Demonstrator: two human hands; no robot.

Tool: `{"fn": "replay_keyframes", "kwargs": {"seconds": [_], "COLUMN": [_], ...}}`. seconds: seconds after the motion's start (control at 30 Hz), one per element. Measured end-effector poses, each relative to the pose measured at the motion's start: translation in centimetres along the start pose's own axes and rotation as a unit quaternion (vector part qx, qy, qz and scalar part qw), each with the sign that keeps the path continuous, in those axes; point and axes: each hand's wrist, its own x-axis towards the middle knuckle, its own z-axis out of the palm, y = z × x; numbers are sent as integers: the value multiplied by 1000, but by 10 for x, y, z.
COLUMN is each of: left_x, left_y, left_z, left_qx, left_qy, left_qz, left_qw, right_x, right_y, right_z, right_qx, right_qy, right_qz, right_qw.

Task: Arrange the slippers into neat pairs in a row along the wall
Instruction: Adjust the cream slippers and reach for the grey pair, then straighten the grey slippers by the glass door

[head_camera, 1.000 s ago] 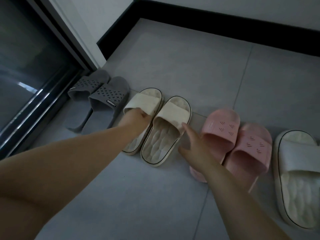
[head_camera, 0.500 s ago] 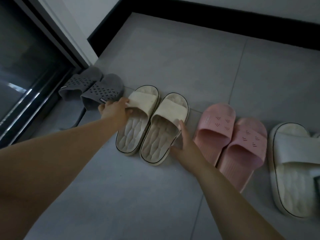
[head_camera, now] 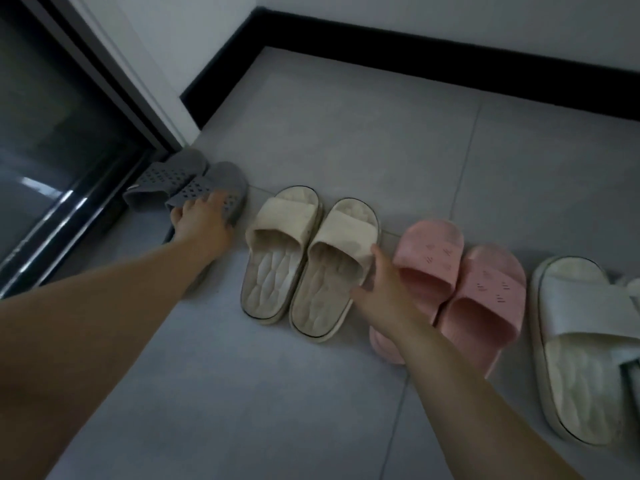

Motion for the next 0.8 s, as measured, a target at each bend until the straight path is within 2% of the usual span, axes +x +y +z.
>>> {"fn": "replay_keyframes", "kwargs": {"seconds": [0.1,0.17,0.2,0.33,0.53,0.7,0.8], "left_x": [7,13,15,27,55,68,74], "left_y": [-28,-48,-53,-64,-65,-72,-80], "left_z": [-10,-11,-9,7,19,25,28], "left_qx": [-75,-140,-157,-216,-359,-409,-444], "left_qy": [55,50,30,-24,102,92,121], "left_qz": [-109,-206,-224,-210,-221,-264,-266], "left_qw": [990,967,961,953,901,869,847], "right_x": [5,8,7,4,0,4,6], "right_y": [-9,-14,-16,-21,-22,-16,-13], "right_z": [7,14,15,23,33,36,38], "right_qx": [7,3,-4,3,-14,-45,-50], "right_qy": [67,90,98,104,129,100,83], "right_qz": [-14,-22,-23,-32,-21,8,13], "right_qw": [998,996,995,994,991,994,995]}}
